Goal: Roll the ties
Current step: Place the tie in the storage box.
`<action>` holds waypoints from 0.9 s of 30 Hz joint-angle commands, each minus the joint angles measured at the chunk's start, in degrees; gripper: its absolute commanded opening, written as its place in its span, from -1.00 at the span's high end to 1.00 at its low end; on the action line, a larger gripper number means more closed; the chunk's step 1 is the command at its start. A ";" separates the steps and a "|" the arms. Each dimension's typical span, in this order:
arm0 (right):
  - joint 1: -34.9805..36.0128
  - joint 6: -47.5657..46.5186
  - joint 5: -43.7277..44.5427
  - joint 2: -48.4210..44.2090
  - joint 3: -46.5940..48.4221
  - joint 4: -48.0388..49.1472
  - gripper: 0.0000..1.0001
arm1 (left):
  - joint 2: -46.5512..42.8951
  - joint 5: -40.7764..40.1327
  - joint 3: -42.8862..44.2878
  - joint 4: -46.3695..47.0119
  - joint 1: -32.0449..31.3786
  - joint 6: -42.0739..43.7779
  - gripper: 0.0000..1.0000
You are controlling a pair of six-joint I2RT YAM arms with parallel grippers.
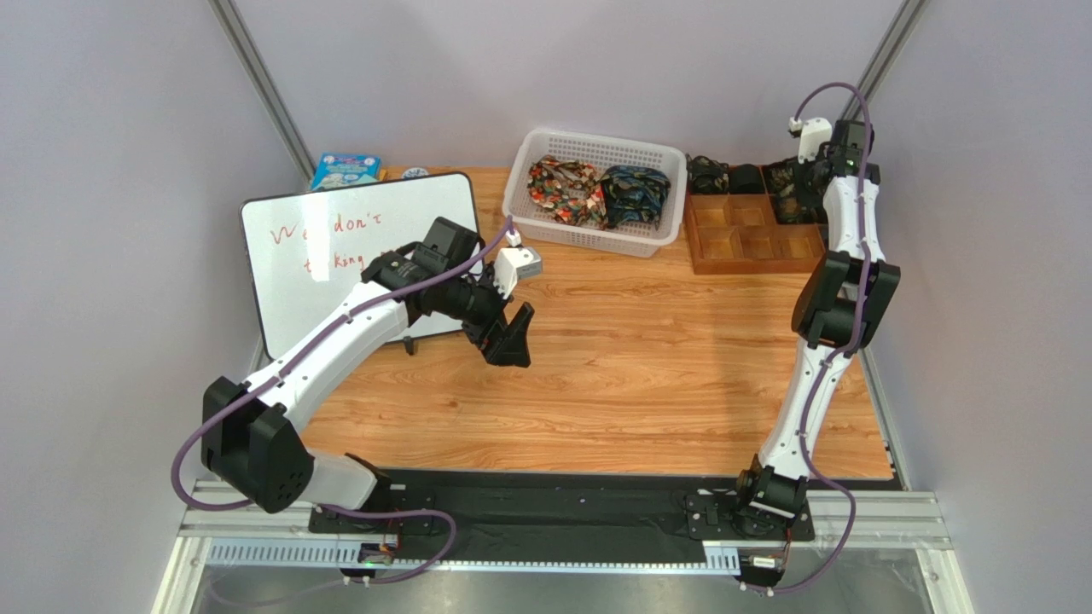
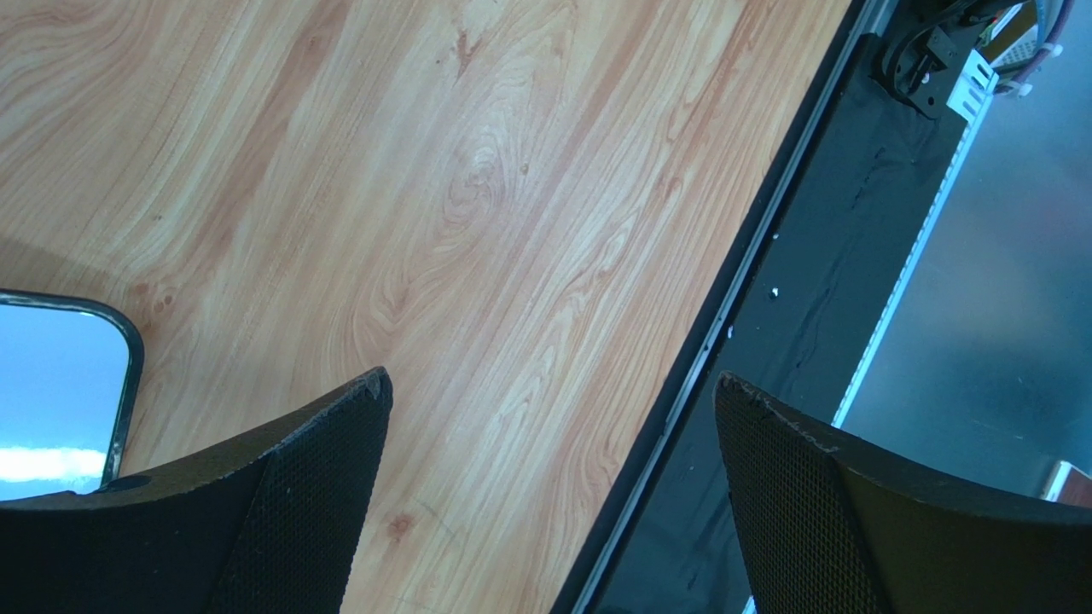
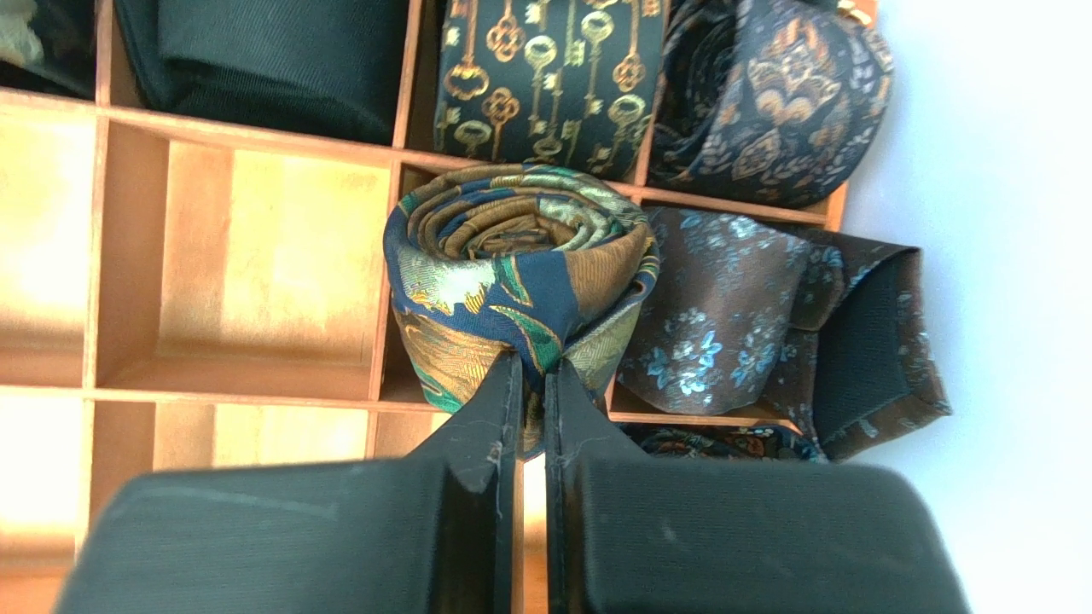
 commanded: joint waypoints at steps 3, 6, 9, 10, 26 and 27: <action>0.14 -3.86 0.52 -2.91 1.58 -0.75 1.00 | -1.17 1.45 0.20 0.88 0.33 -0.75 -0.99; 0.48 -4.39 1.22 -1.68 2.29 -0.93 1.00 | -1.17 1.89 0.64 0.79 0.25 -1.01 -0.99; 0.92 -4.66 1.66 -0.01 3.08 -0.67 1.00 | -1.35 1.72 0.56 0.53 0.42 -0.92 -0.99; 1.10 -4.74 1.84 0.52 3.78 -0.49 1.00 | -1.44 1.72 0.56 0.44 0.42 -0.92 -0.99; 1.98 -2.81 4.21 3.68 1.41 8.56 0.91 | -1.96 1.98 -0.15 0.44 0.95 -1.28 -0.99; 2.15 -2.64 4.21 3.68 0.98 9.26 0.87 | -1.96 1.98 -0.15 0.53 1.12 -1.45 -0.99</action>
